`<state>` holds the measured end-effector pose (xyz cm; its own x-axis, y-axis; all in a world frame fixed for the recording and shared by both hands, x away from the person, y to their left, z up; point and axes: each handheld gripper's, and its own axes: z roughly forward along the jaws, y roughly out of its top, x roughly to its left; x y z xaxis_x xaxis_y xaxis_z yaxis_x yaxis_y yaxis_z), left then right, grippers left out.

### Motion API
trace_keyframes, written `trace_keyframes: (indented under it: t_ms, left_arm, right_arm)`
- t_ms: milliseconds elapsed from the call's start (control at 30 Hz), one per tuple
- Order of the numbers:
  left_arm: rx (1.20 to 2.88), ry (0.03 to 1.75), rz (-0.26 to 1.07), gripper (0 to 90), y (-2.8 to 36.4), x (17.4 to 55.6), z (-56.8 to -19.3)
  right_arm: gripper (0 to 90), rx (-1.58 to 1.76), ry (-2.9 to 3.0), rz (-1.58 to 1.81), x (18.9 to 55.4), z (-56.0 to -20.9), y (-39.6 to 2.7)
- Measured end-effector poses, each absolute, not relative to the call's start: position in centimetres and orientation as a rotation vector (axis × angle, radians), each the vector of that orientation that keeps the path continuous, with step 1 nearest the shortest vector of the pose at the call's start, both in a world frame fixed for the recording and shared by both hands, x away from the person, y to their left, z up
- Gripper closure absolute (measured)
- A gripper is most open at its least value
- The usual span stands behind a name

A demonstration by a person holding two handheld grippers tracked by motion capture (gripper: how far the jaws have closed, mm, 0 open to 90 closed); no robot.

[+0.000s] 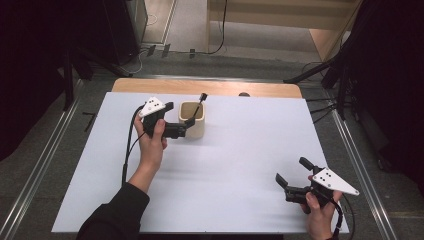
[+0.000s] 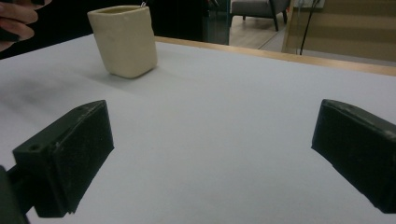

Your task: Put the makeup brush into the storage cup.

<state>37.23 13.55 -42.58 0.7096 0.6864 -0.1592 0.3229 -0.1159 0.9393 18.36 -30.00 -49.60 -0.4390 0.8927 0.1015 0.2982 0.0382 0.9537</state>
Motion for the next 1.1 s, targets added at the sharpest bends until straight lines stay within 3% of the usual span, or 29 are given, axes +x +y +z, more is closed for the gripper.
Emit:
trace_keyframes:
  t_ms: [567, 1100]
  left_arm:
    - [1.721, 0.747, 0.420, 0.0, 17.4, 32.8, -43.3]
    - [1.712, 0.794, 0.411, 0.0, 21.1, 29.2, -46.1]
  right_arm:
    - [0.0, 1.195, 1.782, 1.414, 18.5, -49.6, -29.8]
    - [0.0, 1.188, 1.783, 1.406, 18.4, -49.6, -29.7]
